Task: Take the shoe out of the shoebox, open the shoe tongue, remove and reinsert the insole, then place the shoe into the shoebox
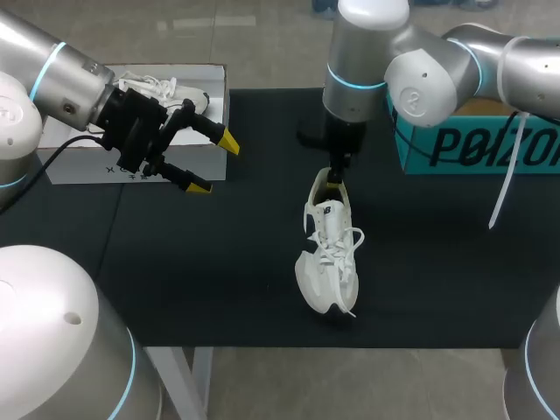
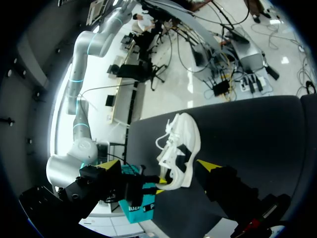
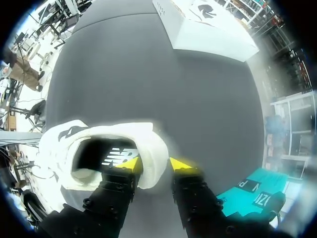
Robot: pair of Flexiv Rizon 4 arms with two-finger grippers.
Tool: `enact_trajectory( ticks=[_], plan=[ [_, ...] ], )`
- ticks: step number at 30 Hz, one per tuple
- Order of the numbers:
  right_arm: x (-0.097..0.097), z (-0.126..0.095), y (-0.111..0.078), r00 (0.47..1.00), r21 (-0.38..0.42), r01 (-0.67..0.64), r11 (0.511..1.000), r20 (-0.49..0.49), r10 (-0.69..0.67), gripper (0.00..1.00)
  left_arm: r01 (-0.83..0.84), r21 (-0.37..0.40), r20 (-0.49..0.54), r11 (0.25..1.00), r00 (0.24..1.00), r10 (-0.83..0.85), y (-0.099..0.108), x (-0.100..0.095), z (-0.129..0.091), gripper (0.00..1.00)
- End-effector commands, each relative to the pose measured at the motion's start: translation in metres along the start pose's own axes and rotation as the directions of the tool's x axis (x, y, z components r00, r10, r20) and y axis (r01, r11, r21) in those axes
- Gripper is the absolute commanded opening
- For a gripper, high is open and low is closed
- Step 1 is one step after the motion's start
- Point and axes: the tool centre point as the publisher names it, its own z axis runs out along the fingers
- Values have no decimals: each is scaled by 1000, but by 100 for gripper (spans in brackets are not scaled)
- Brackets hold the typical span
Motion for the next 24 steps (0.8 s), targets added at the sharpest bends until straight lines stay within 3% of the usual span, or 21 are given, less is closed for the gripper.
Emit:
enact_trajectory(
  ticks=[1,6,15,18,21,24],
  plan=[
    [4,3,0,1000,-3,1,1000,1,-1,40,0,-1,-3,1000,1000,0,0,0,0,100],
    [6,1,2,1000,-4,7,1000,1,-7,47,0,-1,-3,1000,1000,0,0,0,0,100],
    [5,-3,6,1000,-1,16,1000,12,-16,41,0,-1,-3,1000,1000,0,0,0,0,100],
    [5,-2,6,1000,2,15,1000,11,-15,29,0,-1,-3,1000,1000,0,0,0,0,100],
    [7,-1,7,1000,4,13,1000,9,-13,4,0,-1,-3,1000,1000,0,0,0,0,100],
    [10,-1,8,1000,1,13,1000,6,-13,0,0,-1,-3,1000,1000,0,0,0,0,100]
  ],
)
